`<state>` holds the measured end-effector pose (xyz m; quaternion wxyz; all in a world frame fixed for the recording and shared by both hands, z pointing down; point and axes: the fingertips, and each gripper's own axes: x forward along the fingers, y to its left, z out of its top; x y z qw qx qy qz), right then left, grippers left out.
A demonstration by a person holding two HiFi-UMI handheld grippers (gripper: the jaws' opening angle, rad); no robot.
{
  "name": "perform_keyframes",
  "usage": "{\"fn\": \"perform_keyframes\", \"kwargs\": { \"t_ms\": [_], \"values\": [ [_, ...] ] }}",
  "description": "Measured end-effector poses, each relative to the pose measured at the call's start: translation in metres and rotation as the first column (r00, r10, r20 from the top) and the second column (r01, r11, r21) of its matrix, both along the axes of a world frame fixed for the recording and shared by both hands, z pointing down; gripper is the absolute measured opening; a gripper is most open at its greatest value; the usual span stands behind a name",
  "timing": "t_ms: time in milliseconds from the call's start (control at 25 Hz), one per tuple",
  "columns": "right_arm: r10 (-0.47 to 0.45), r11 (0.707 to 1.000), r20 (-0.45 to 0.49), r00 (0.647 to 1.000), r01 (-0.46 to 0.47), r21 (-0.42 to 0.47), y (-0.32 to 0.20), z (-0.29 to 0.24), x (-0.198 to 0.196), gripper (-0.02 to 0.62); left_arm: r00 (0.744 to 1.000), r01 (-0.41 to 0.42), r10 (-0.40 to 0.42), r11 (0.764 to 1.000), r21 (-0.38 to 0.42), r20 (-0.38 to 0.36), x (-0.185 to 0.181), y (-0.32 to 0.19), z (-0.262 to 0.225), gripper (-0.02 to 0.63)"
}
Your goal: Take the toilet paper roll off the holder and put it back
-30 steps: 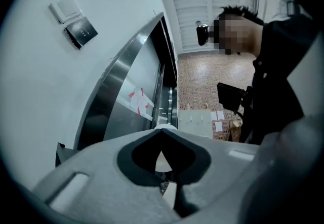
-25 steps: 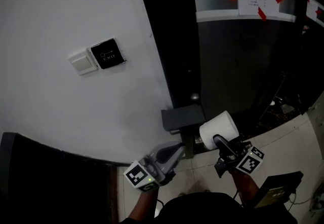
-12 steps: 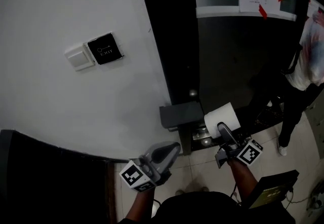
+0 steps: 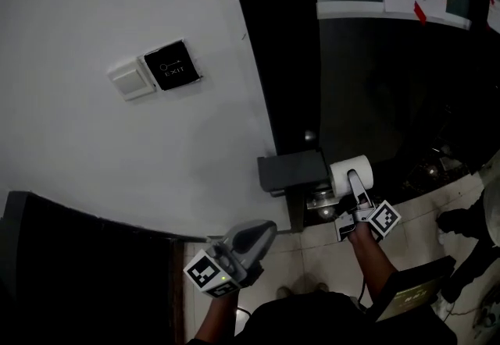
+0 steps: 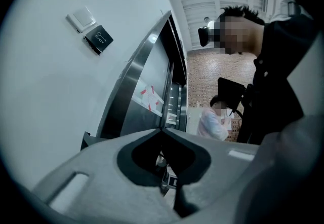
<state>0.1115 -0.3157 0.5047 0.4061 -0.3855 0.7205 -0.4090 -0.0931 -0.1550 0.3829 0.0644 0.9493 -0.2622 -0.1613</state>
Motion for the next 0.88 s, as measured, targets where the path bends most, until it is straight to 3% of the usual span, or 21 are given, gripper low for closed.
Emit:
{"fn": "perform_keyframes", "kwargs": {
  "t_ms": [240, 640, 880],
  "values": [
    [-0.034, 0.994, 0.061, 0.998, 0.040, -0.098, -0.005, 0.030, -0.028, 0.446, 0.999, 0.032, -0.032, 0.999, -0.022, 0.025, -0.014, 0.001, 0.010, -0.003],
    [-0.196, 0.976, 0.048, 0.979, 0.200, -0.085, 0.008, 0.029, -0.099, 0.446, 0.998, 0.062, -0.061, 0.998, -0.034, 0.028, -0.018, 0.008, 0.008, -0.003],
    [-0.243, 0.960, 0.121, 0.963, 0.256, -0.110, 0.015, 0.029, -0.142, 0.445, 0.997, 0.077, -0.076, 0.996, -0.039, 0.021, -0.024, 0.009, 0.012, -0.003]
  ]
}}
